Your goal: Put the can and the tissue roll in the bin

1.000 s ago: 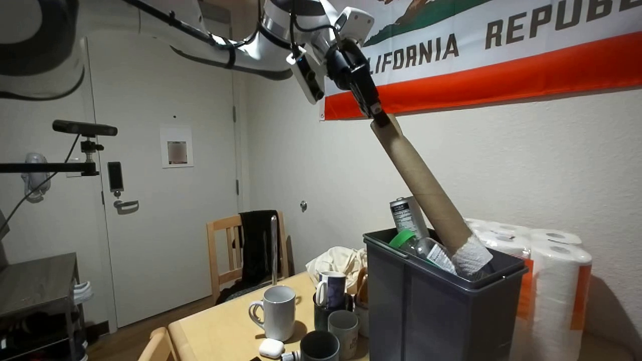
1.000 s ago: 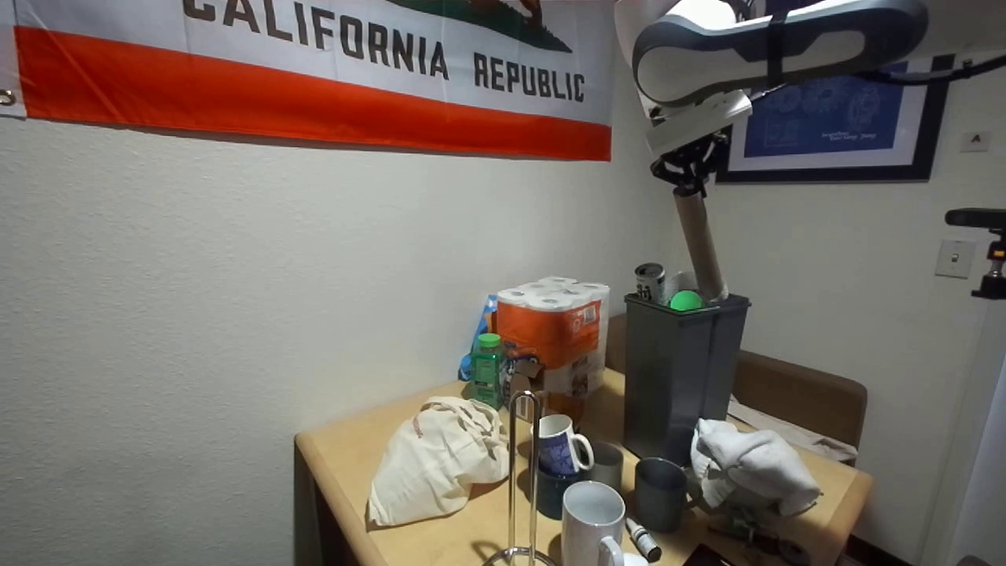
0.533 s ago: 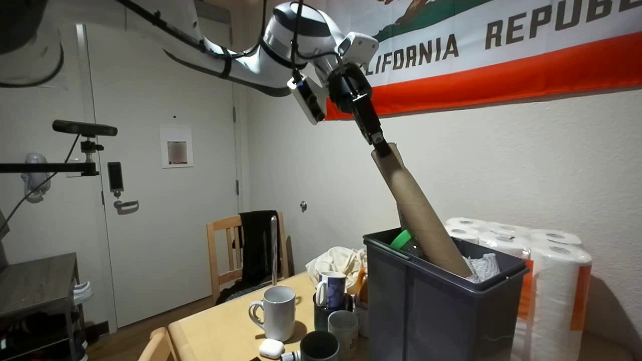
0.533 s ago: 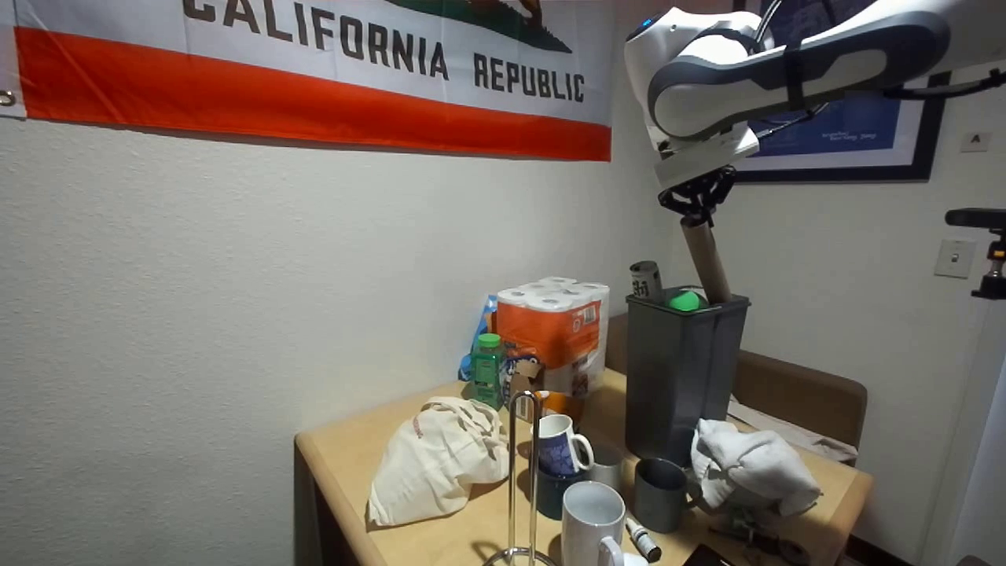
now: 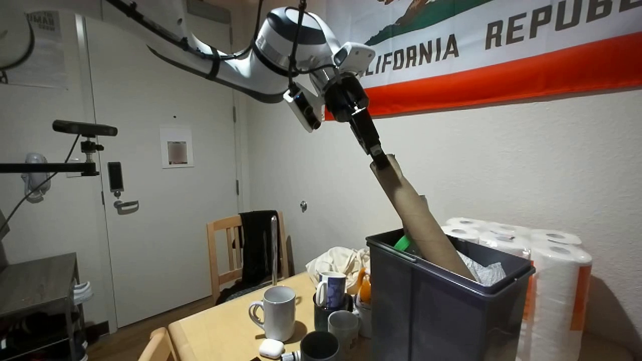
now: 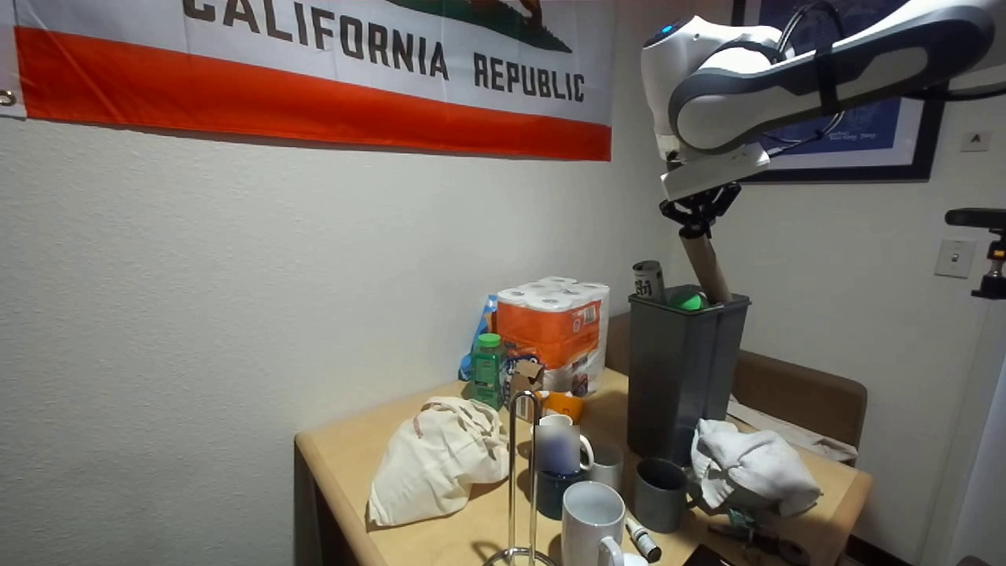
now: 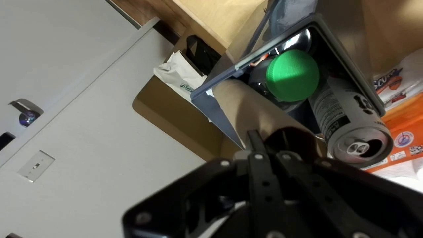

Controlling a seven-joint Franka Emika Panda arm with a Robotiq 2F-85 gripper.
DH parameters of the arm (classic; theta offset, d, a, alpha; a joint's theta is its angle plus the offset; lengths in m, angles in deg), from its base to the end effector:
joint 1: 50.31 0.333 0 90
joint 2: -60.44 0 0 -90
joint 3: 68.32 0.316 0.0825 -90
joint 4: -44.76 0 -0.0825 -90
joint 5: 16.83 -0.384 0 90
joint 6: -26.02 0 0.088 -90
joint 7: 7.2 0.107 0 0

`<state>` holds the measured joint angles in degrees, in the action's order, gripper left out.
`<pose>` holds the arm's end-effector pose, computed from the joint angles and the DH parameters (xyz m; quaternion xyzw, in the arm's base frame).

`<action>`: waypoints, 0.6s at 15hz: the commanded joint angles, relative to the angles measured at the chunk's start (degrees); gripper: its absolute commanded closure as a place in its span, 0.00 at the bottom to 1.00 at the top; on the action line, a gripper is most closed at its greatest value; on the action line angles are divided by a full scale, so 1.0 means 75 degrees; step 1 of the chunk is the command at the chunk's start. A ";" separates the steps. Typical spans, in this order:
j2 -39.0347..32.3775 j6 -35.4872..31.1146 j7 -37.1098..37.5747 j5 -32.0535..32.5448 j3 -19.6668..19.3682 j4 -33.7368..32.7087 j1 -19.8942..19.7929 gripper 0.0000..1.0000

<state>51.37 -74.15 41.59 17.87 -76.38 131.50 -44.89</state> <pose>0.6161 -0.0728 0.5932 0.8747 -0.3741 0.1538 0.2669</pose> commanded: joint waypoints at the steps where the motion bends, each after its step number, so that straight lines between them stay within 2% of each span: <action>1: 0.0291 -0.0593 0.0171 -0.0180 0.0236 0.0704 -0.0309 0.72; 9: 0.0228 -0.0701 0.0091 -0.0161 0.0442 0.0810 -0.0333 0.15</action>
<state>51.95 -78.14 41.59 17.54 -74.49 135.99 -46.78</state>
